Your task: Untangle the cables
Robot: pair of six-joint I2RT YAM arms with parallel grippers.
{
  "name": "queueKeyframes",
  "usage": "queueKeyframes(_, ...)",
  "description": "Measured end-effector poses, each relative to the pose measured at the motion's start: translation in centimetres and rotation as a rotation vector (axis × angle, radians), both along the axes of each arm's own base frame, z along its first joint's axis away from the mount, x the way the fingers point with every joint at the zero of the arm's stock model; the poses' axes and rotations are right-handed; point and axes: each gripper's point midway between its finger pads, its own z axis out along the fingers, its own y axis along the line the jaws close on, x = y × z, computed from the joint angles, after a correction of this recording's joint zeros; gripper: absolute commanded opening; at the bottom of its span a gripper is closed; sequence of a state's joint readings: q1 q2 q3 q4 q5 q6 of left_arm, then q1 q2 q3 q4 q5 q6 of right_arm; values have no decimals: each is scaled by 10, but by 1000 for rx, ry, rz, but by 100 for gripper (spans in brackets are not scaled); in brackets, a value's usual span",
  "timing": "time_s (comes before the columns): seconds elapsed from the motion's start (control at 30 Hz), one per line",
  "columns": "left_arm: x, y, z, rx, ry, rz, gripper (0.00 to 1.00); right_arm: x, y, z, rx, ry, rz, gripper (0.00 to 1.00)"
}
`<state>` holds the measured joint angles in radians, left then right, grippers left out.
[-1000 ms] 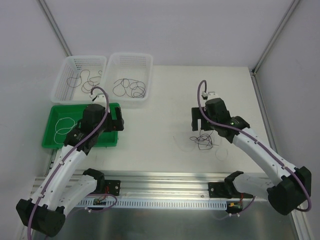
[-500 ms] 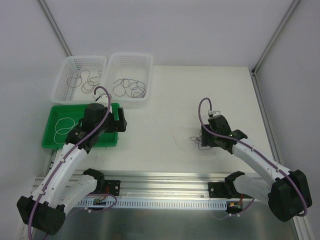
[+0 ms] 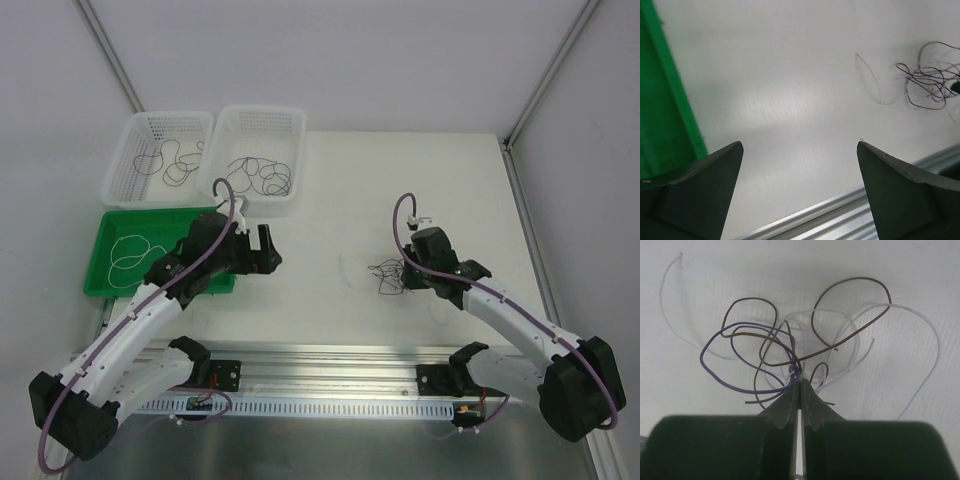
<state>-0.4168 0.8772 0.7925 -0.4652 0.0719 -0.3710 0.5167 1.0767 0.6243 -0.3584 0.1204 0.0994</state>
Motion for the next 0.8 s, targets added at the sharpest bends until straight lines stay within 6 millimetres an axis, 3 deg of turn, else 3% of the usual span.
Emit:
queueKeyframes(0.17,-28,-52,-17,-84,64,-60,99,-4,20,20,57,-60,52,1)
queueKeyframes(0.33,-34,-80,-50,-91,145,8,97,-7,38,31,108,-99,90,1)
queueKeyframes(0.63,-7,-125,-107,-43,199,160,85,-18,63,38,147,-121,154,1)
queueKeyframes(0.8,18,-134,-122,10,166,229,82,-21,70,42,160,-135,171,1)
